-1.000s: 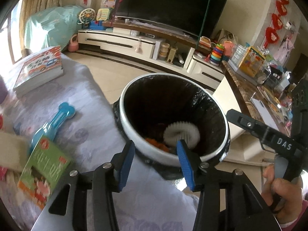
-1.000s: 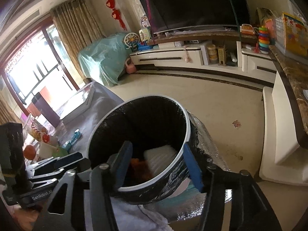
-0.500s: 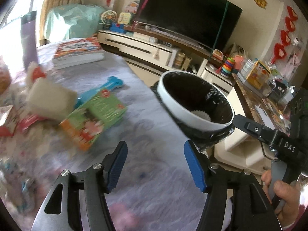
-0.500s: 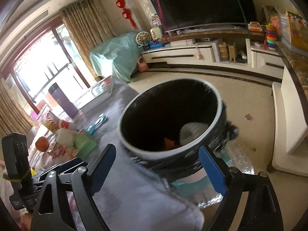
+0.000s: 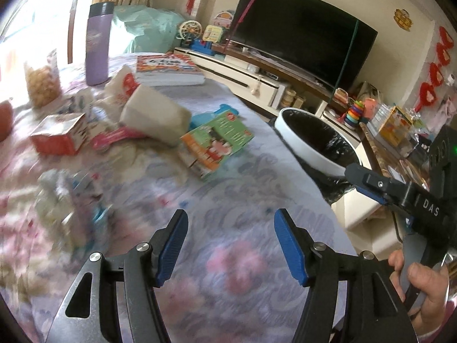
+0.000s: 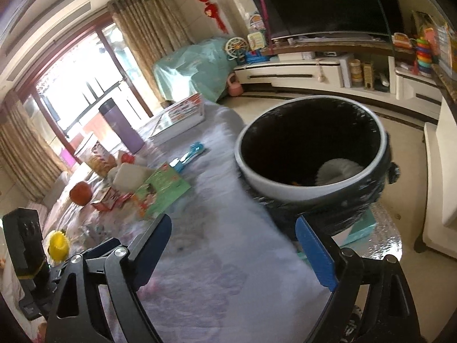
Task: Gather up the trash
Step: 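Move both tools back toward the crumpled paper and green milk carton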
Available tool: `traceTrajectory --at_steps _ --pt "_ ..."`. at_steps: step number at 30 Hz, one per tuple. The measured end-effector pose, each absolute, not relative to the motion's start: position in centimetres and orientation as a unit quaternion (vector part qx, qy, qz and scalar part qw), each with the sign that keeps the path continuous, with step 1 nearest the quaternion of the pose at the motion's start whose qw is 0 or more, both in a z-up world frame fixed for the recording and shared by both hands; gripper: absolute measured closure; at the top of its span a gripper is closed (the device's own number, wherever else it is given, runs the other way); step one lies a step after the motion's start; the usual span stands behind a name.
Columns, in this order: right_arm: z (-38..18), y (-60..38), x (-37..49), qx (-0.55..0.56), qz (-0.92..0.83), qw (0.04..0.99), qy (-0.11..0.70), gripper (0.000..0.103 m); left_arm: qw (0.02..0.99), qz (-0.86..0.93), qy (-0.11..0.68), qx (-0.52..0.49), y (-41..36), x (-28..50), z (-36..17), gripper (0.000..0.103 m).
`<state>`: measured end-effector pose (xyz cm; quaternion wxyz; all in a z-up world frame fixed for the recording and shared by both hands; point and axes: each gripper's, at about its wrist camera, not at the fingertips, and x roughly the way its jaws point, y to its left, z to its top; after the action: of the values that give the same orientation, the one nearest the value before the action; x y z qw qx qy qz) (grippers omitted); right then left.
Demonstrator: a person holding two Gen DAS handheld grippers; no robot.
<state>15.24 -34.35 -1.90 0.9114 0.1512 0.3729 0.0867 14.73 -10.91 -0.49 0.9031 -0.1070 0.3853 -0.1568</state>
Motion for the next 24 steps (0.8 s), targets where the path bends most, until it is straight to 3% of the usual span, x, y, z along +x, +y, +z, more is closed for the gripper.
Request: traceTrajectory --at_steps 24 --pt "-4.0 -25.2 16.4 0.146 0.157 0.889 0.405 0.013 0.903 -0.074 0.392 -0.162 -1.0 9.1 -0.1 0.040"
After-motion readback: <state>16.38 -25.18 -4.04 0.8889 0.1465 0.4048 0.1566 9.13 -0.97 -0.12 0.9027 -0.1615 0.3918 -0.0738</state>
